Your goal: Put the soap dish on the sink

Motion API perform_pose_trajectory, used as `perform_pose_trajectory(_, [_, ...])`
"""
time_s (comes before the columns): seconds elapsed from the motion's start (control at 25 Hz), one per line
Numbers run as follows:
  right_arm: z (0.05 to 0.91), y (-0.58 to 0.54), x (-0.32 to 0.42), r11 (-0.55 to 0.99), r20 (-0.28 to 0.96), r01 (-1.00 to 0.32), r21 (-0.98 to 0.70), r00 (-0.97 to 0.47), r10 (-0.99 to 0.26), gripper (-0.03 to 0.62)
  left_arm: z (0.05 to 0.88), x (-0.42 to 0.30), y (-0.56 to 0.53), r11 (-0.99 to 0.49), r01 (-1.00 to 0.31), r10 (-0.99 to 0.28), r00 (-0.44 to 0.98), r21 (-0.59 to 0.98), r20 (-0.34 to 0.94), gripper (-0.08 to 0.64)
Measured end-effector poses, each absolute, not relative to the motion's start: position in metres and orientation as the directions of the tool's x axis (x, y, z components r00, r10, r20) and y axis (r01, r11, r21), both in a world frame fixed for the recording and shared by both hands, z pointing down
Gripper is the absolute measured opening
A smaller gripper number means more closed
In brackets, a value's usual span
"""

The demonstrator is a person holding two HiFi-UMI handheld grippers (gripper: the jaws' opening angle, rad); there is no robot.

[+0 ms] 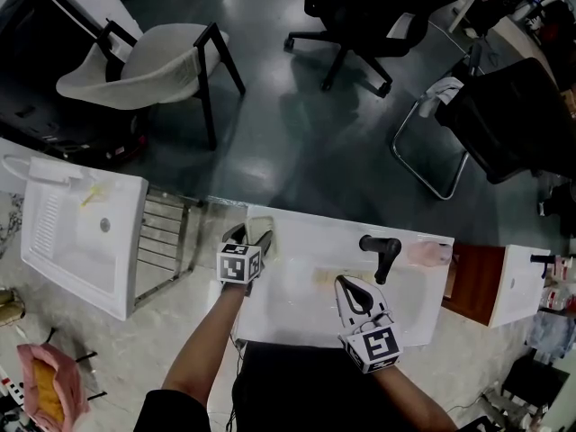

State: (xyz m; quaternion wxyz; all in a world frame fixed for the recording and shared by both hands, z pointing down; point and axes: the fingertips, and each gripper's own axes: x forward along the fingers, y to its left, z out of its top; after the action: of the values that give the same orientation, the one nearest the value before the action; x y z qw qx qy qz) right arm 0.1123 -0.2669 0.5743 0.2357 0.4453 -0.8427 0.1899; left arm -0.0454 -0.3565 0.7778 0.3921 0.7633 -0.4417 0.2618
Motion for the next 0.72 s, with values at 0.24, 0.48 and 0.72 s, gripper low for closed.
perform_pose_trajectory(0.24, [0.576, -0.257, 0.118, 0.514, 0.571, -0.85, -0.111, -0.478, -0.667, -0.002, 0.778, -0.044, -0.357, -0.309, -0.883, -0.482, 0.465, 0.353, 0.742, 0.264])
perform_pose_trajectory(0.48, [0.571, -0.255, 0.119, 0.495, 0.567, -0.861, -0.112, -0.465, -0.68, -0.002, 0.776, -0.045, -0.357, -0.303, -0.886, -0.484, 0.46, 0.351, 0.744, 0.267])
perform_pose_trajectory(0.72, [0.572, -0.256, 0.121, 0.485, 0.566, -0.867, -0.113, -0.457, -0.686, -0.002, 0.776, -0.043, -0.358, -0.31, -0.88, -0.483, 0.471, 0.359, 0.738, 0.267])
